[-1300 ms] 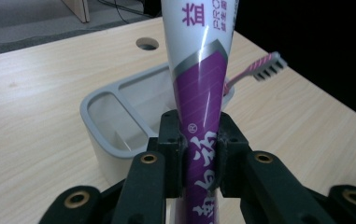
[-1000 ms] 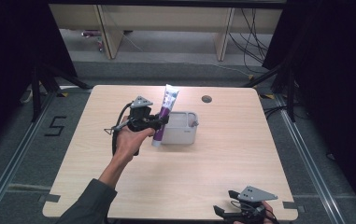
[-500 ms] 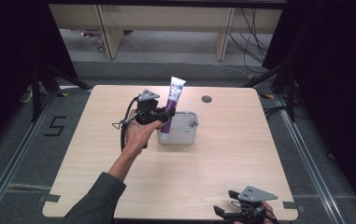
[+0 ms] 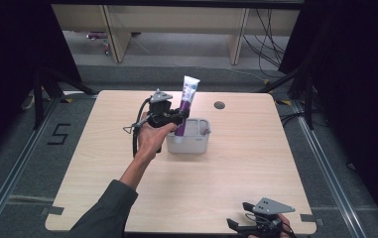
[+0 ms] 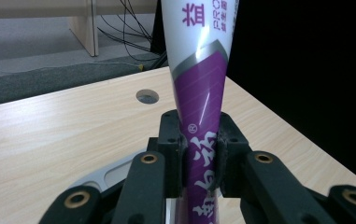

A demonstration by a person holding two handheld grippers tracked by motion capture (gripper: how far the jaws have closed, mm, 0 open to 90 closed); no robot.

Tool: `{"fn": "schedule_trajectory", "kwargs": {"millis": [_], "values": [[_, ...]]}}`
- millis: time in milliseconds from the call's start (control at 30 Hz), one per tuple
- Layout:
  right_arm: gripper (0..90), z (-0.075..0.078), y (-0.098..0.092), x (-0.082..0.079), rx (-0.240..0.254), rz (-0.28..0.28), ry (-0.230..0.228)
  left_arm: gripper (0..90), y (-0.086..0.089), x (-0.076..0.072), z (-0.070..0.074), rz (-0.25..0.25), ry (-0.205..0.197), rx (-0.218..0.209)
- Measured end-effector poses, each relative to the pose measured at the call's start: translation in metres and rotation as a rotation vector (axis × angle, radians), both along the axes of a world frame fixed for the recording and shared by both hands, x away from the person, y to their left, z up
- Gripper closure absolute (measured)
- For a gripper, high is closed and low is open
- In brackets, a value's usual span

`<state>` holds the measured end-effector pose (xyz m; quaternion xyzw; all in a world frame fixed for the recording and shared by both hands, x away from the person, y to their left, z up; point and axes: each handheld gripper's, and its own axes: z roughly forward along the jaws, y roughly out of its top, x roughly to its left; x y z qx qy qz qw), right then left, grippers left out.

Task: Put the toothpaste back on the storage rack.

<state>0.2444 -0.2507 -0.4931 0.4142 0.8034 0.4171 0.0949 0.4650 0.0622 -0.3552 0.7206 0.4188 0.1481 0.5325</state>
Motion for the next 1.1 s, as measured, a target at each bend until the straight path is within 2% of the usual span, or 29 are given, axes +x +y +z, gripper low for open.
{"fn": "schedule_trajectory", "kwargs": {"millis": [33, 133, 233, 267, 300, 333, 367, 400, 500, 567, 733, 767, 833, 867, 1100], "values": [[19.4, 0.000, 0.001, -0.002, 0.015, -0.009, 0.026, 75.4, -0.001, 0.001, 0.000, -0.001, 0.000, 0.002], [19.4, 0.000, 0.002, -0.001, 0.013, -0.005, 0.014, 75.4, -0.004, 0.006, -0.002, 0.010, 0.000, 0.021], [19.4, -0.001, 0.001, 0.000, 0.010, 0.006, 0.006, 75.4, -0.007, 0.011, -0.003, 0.023, 0.005, 0.011], [19.4, -0.002, 0.002, 0.000, 0.034, 0.012, 0.008, 75.4, -0.007, 0.011, -0.003, 0.023, 0.005, 0.011], [19.4, -0.002, 0.000, 0.002, -0.001, 0.019, -0.024, 75.4, -0.009, 0.015, -0.004, 0.026, 0.001, 0.013], [19.4, -0.001, -0.001, 0.002, -0.011, 0.017, -0.021, 75.4, -0.009, 0.015, -0.004, 0.026, 0.001, 0.013], [19.4, -0.001, -0.001, 0.002, -0.011, 0.018, -0.022, 75.4, -0.011, 0.019, -0.006, 0.033, 0.003, 0.003], [19.4, -0.001, 0.001, 0.000, 0.006, 0.009, 0.001, 75.4, -0.012, 0.021, -0.006, 0.037, 0.004, 0.013], [19.4, -0.001, 0.001, 0.000, 0.021, 0.011, 0.008, 75.4, -0.015, 0.026, -0.008, 0.047, -0.010, 0.027], [19.4, -0.001, 0.001, 0.000, 0.017, 0.014, 0.001, 75.4, -0.016, 0.030, -0.010, 0.048, -0.019, 0.014], [19.4, -0.002, -0.001, 0.002, 0.004, 0.025, -0.022, 75.5, -0.018, 0.034, -0.015, 0.055, -0.020, 0.014], [19.4, -0.002, 0.000, 0.001, 0.011, 0.023, -0.014, 75.4, -0.019, 0.036, -0.017, 0.062, -0.029, 0.027], [19.4, -0.001, 0.001, 0.000, 0.018, 0.017, 0.001, 75.4, -0.019, 0.038, -0.018, 0.069, -0.031, 0.025], [19.4, -0.001, 0.000, 0.002, 0.004, 0.026, -0.021, 75.4, -0.020, 0.039, -0.019, 0.069, -0.033, 0.020], [19.4, -0.001, 0.000, 0.001, 0.004, 0.029, -0.021, 75.4, -0.024, 0.044, -0.027, 0.058, -0.043, 0.044]]}}
